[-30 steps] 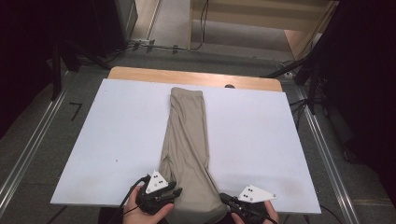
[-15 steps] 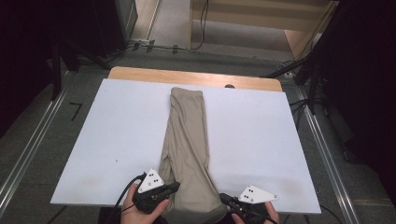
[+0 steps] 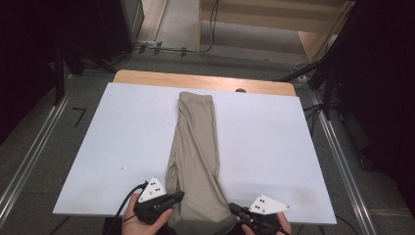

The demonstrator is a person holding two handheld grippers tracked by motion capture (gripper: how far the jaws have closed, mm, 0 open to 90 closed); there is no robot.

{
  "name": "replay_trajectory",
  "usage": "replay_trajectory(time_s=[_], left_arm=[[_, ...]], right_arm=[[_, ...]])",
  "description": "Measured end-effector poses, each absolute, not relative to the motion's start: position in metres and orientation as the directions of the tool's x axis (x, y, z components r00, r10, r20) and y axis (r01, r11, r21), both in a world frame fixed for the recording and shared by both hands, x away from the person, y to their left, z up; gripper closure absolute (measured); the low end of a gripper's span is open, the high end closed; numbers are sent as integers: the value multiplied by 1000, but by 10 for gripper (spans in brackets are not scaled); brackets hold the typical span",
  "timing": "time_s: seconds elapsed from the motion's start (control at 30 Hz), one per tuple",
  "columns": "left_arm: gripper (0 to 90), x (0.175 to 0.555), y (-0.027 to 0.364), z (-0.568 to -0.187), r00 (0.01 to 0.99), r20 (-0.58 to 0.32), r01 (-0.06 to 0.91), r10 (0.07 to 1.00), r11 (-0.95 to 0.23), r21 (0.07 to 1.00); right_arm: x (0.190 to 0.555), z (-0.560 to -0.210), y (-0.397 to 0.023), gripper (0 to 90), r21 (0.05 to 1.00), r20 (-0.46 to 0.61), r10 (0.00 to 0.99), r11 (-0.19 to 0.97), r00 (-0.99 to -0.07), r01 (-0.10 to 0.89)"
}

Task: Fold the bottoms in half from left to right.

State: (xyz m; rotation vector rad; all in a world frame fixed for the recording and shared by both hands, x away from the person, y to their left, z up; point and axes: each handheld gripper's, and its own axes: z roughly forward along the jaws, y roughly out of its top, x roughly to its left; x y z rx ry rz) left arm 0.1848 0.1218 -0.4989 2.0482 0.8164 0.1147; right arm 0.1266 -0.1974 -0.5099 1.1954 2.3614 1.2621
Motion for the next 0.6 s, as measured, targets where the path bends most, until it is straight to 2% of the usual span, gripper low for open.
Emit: replay_trajectory(time_s=[0.17,0.43,0.47,0.5,0.53,0.6], left_arm=[[900,183,125,-488,792,-213,482,572,-371,794],[900,186,130,-495,764,-239,530,599,-372,762],[830,186,129,-499,739,-232,546,632,-361,756],[665,187,126,-503,716,-222,560,662,-355,748],[558,187,124,-505,706,-215,569,674,-361,739],[493,186,120,-506,703,-203,569,681,-368,736]], right_arm=[[124,-508,-197,884,775,179,733,306,-656,553],[124,-507,-197,884,777,182,730,304,-659,551],[124,-507,-197,884,778,181,730,304,-659,550],[124,-507,-196,883,776,180,730,306,-659,551],[124,-507,-196,884,776,178,730,307,-660,550],[124,-507,-196,884,778,178,729,307,-660,549]])
